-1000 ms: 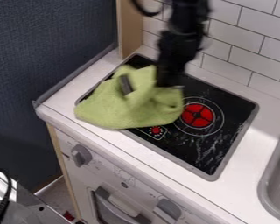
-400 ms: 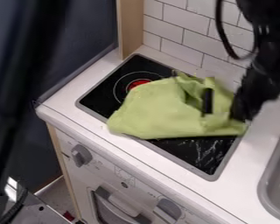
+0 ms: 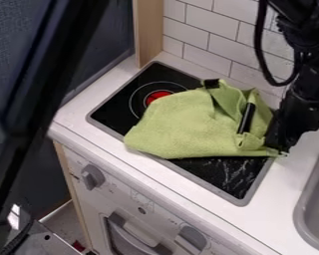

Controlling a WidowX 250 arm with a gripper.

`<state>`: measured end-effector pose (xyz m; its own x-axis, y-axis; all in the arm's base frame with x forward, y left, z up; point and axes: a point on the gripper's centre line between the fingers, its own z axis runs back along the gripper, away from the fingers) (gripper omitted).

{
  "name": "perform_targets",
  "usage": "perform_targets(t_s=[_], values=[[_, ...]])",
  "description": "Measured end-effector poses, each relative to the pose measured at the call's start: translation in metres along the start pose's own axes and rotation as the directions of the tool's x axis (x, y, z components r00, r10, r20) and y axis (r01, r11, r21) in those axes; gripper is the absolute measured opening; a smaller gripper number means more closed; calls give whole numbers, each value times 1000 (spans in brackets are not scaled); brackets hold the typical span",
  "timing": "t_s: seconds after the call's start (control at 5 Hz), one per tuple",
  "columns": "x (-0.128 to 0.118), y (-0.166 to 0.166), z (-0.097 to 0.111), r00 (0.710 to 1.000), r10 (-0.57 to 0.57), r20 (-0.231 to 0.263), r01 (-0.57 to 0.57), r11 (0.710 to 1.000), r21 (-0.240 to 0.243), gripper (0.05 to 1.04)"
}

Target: Fold the cloth to the right and place the stove on the left

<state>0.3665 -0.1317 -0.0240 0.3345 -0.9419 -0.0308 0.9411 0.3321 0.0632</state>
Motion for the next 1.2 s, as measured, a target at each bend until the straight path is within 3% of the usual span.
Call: perform_targets(t_s=[0.2, 0.4, 0.6, 0.8, 1.0, 1.2], values=[[1, -14, 4, 999, -8, 50, 9, 1000, -18, 453], [-7, -21, 21, 981, 190, 29, -190, 982, -10, 768], [-29, -25, 44, 919, 365, 147, -380, 920, 96, 1000], [-35, -15, 66, 879, 277, 389, -354, 925, 141, 1005], [-45, -4, 81, 850, 327, 413, -425, 889, 171, 1001], [-63, 1, 101, 817, 473, 329, -548, 814, 191, 1001]])
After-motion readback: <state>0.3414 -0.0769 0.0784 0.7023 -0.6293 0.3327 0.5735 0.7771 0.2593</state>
